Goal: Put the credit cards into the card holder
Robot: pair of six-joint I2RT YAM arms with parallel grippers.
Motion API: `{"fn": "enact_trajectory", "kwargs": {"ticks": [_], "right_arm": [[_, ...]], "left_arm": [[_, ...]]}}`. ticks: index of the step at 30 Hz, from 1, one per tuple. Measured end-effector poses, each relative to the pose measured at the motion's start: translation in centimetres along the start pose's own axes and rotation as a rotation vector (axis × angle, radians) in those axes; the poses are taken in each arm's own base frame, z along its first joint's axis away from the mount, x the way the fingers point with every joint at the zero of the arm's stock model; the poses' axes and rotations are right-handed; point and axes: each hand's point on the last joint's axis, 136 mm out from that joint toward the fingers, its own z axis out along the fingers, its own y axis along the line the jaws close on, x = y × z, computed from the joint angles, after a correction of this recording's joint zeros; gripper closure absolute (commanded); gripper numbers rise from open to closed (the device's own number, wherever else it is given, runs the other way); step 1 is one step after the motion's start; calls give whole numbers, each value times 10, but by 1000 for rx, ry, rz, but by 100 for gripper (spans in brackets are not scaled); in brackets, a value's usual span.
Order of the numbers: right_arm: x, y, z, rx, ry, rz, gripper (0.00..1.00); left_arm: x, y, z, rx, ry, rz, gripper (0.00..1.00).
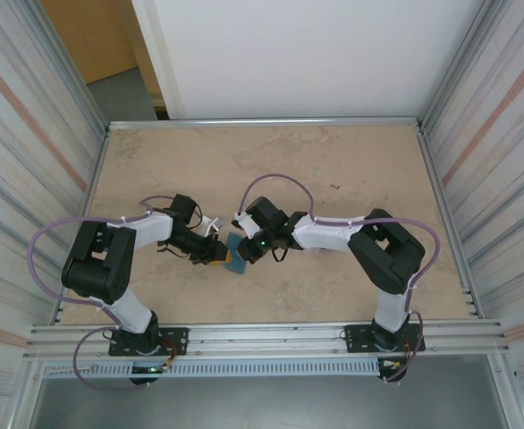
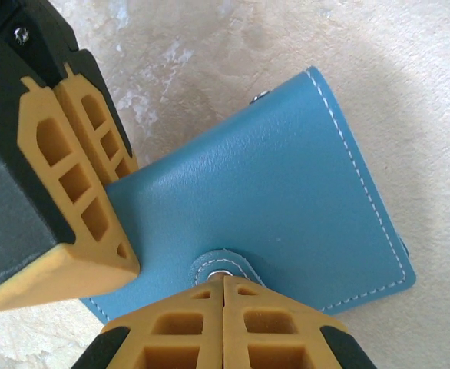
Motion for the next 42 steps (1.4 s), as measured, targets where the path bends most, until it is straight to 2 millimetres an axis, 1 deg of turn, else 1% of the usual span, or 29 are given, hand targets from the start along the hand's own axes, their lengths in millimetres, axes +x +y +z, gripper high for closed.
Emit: {"fn": "enact_trajectory", "kwargs": {"ticks": [14, 19, 25, 27, 30, 33, 38, 42], "right_arm": [[0, 0, 2, 3, 18, 4, 94], [2, 1, -5, 5, 21, 11, 94], [-5, 4, -15, 1, -4, 9, 93], [-5, 4, -15, 1, -3, 12, 91], [-5, 4, -15, 1, -2, 21, 87], [-7, 4, -13, 2, -2, 34, 86], [-17, 3, -5, 0, -10, 53, 88], [-14, 1, 1, 2, 1, 61, 91]], "left_arm": [[0, 1, 0, -5, 0, -1, 100], [0, 0, 0, 0, 0, 0, 100], [0, 0, 0, 0, 0, 0, 100], [0, 0, 0, 0, 0, 0, 100], [0, 0, 0, 0, 1, 0, 100], [0, 0, 0, 0, 1, 0, 100], [0, 0, 0, 0, 1, 0, 100], [0, 0, 0, 0, 1, 0, 100]]}}
